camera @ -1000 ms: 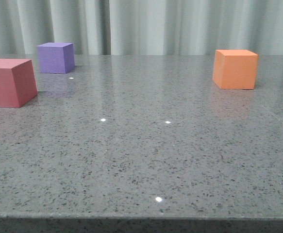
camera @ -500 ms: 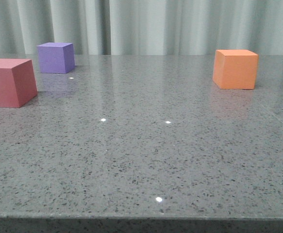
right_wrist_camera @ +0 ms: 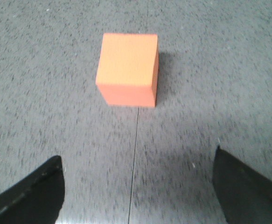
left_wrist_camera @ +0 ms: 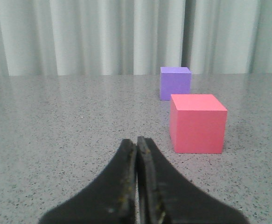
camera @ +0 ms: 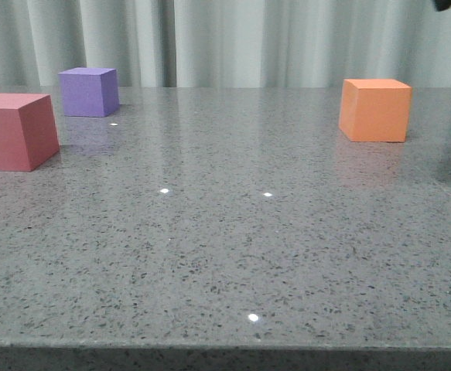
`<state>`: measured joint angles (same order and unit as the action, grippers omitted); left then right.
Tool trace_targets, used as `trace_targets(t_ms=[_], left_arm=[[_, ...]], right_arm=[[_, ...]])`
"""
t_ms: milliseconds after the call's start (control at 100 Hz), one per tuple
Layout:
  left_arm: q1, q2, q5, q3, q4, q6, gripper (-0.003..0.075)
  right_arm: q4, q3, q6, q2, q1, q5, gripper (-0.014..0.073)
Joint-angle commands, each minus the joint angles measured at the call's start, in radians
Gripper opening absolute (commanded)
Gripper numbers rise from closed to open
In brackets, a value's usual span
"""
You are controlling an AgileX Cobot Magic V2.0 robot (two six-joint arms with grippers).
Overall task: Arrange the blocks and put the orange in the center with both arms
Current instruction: 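Lower the open right gripper over the orange cube and grasp it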
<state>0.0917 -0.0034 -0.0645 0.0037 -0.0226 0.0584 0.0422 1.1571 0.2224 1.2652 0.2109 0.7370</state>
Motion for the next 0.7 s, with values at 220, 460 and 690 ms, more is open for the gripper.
trace_targets(t_ms=[220, 460, 690], left_arm=[[-0.002, -0.036, 0.079, 0.04, 0.001, 0.012, -0.002], [-0.002, -0.036, 0.079, 0.04, 0.001, 0.012, -0.002], [-0.002, -0.036, 0.079, 0.04, 0.001, 0.012, -0.002]], right_arm=[[0.003, 0.273, -0.008, 0.256, 0.002, -0.025, 0.0634], [0.003, 0.378, -0.008, 0.392, 0.002, -0.007, 0.0634], [0.003, 0.382, -0.008, 0.485, 0.002, -0.014, 0.0634]])
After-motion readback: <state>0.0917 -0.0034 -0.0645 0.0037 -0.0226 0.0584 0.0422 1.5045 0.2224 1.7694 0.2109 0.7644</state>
